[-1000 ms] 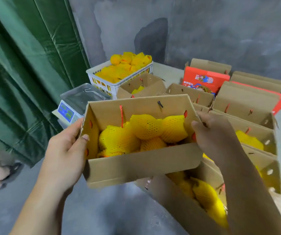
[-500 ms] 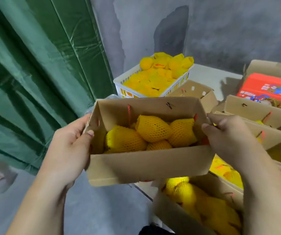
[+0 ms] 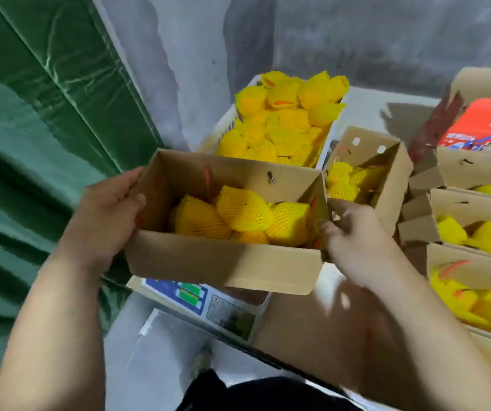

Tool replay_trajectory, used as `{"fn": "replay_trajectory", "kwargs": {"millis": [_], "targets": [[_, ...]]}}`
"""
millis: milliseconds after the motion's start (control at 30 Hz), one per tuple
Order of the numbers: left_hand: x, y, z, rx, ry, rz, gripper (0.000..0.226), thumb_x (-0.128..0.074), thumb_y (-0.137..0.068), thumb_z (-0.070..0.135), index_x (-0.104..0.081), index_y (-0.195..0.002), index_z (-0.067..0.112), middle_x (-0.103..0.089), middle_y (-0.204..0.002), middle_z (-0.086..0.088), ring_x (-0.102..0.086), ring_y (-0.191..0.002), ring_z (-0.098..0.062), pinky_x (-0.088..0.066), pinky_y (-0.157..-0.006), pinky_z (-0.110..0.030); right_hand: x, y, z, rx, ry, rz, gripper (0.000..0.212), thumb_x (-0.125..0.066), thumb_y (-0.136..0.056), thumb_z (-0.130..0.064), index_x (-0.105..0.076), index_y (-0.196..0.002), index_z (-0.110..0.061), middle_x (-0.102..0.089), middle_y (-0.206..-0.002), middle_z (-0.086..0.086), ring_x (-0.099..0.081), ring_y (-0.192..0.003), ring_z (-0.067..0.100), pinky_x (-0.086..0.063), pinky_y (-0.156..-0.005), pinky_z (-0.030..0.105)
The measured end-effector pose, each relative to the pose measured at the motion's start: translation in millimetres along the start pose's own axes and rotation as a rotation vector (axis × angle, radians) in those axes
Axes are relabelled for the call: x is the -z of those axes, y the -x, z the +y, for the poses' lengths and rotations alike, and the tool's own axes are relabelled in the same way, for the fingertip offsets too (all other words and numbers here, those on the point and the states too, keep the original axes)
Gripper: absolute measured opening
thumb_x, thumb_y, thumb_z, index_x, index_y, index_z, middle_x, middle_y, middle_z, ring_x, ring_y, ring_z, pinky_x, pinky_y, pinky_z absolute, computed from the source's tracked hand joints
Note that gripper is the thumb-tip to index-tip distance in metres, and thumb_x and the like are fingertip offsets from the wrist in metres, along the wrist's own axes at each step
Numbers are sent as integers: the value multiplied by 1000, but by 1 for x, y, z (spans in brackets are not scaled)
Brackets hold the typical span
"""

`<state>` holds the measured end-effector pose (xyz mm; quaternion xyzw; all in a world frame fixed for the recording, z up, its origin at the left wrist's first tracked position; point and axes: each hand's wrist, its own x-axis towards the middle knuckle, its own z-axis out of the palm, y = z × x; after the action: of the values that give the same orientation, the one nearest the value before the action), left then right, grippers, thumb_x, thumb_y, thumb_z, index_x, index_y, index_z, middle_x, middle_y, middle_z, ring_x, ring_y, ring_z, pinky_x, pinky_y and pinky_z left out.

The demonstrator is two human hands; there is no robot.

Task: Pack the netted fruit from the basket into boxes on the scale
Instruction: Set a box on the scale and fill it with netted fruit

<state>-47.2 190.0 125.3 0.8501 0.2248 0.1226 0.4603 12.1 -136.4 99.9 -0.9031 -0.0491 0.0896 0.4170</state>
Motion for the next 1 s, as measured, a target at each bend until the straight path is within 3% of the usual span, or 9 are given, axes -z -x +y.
{"fn": "replay_trajectory", "kwargs": {"millis": [100,200,267,400,533,633,800,900,1000], "targets": [[11,-53,-37,-11,31,-166,55,-53,-101,-2,-74,-117,47,-78,-94,21,-66,-80,-3,-55,-73,-22,-51,-3,-15,-101,-30,73,12,-55,-97,-10,-67,-101,-9,-73,-82,15,-69,-80,39,-59,-77,56],[18,-94,-69,-31,55,-292,44,-52,-105,4,-69,-128,36,-77,-103,25,-68,-84,14,-53,-69,-6,-93,-2,-32,-183,-81,137,14,-53,-92,-4,-67,-90,-7,-70,-73,21,-68,-70,44,-58,-70,63],[18,-113,-82,9,94,-356,36,-53,-108,13,-70,-132,32,-77,-113,12,-70,-96,2,-59,-81,-21,-109,-1,-44,-209,-89,196,16,-53,-93,-7,-68,-88,-10,-71,-72,19,-68,-67,43,-57,-66,65],[15,-131,-91,-66,85,-488,36,-45,-100,3,-75,-103,23,-74,-82,6,-67,-73,-4,-50,-58,-17,-120,5,-59,-330,-69,244,26,-49,-102,-25,-71,-94,-14,-75,-82,17,-73,-76,43,-61,-67,62],[23,-123,-106,-57,163,-472,31,-49,-108,30,-69,-131,26,-78,-112,9,-72,-102,-12,-57,-85,-28,-132,16,-65,-377,-7,262,13,-57,-99,-23,-61,-108,-15,-71,-102,15,-68,-92,40,-58,-84,56],[38,-105,-125,67,208,-402,47,-49,-98,52,-66,-135,30,-74,-123,5,-69,-117,-18,-53,-105,-44,-158,39,-78,-284,-130,345,47,-65,-98,-19,-42,-138,-29,-57,-135,4,-57,-119,26,-49,-102,46],[65,-54,-170,160,273,-473,27,-49,-110,36,-66,-131,35,-77,-115,16,-73,-106,-5,-54,-94,-28,-225,92,-90,-269,17,396,106,-76,-91,-24,-1,-165,-16,-4,-171,16,-4,-158,27,-12,-127,37],[79,-22,-187,157,304,-453,26,-50,-110,21,-67,-123,36,-74,-119,12,-73,-104,-5,-55,-91,-24,-253,122,-91,-301,18,348,116,-77,-90,-28,12,-164,-22,10,-173,9,1,-158,27,-13,-125,46],[94,10,-195,187,312,-447,25,-53,-109,19,-67,-113,40,-74,-117,13,-72,-107,-7,-54,-88,-20,-261,150,-86,-310,87,269,98,-74,-92,-32,-9,-165,-28,0,-172,5,-12,-155,31,-20,-123,48]]}}
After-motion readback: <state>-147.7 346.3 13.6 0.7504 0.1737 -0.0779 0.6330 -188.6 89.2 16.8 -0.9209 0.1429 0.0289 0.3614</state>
